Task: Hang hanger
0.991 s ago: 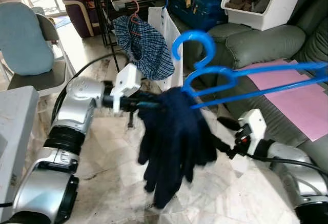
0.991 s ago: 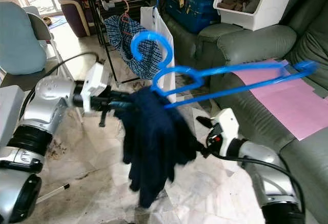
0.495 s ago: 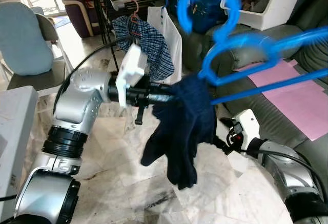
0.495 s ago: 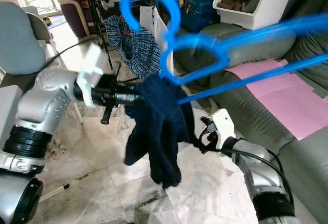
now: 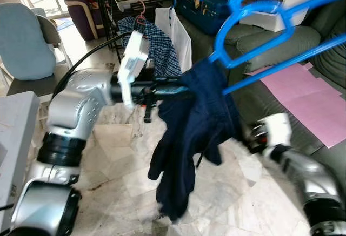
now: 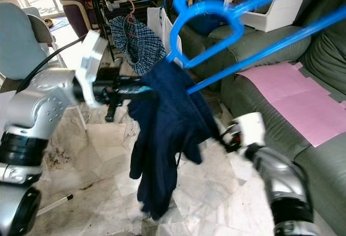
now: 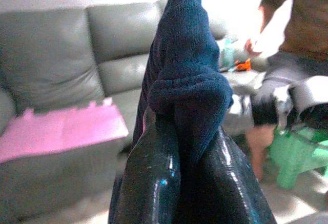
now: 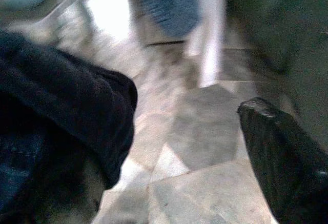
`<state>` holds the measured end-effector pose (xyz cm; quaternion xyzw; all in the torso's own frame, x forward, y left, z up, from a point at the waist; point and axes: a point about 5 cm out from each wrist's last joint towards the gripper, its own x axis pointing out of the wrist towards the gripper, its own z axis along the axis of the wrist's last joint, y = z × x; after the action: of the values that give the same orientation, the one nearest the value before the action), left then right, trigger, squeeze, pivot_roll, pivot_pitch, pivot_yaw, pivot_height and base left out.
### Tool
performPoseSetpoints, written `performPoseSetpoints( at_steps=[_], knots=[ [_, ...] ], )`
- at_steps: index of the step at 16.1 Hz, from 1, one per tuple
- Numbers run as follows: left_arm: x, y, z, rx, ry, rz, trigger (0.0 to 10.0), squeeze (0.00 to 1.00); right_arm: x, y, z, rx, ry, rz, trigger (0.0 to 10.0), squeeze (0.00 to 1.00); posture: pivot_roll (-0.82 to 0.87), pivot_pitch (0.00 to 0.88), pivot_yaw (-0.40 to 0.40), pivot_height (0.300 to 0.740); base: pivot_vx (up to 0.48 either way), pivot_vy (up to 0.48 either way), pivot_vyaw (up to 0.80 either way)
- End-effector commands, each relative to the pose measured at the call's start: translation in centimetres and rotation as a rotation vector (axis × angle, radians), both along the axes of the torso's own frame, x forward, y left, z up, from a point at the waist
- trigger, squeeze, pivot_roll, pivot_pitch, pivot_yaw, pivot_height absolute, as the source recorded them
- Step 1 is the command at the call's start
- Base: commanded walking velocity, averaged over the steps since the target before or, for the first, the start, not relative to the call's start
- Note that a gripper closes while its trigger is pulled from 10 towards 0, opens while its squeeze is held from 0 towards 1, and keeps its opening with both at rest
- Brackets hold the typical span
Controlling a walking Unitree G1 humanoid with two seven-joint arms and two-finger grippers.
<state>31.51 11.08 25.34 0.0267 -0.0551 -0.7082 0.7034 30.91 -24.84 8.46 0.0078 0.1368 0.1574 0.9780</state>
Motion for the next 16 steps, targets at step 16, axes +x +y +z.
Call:
performPoseSetpoints(
  at_steps=[16],
  knots=[
    [0.2,4.7,-12.5,0.26,0.008,0.342,0.0,0.0,4.4,-6.9,17.5,0.158,-0.542,-0.533,0.0,0.0,-0.15,0.0,0.018,0.74,0.0,0.0,0.0]
  ],
)
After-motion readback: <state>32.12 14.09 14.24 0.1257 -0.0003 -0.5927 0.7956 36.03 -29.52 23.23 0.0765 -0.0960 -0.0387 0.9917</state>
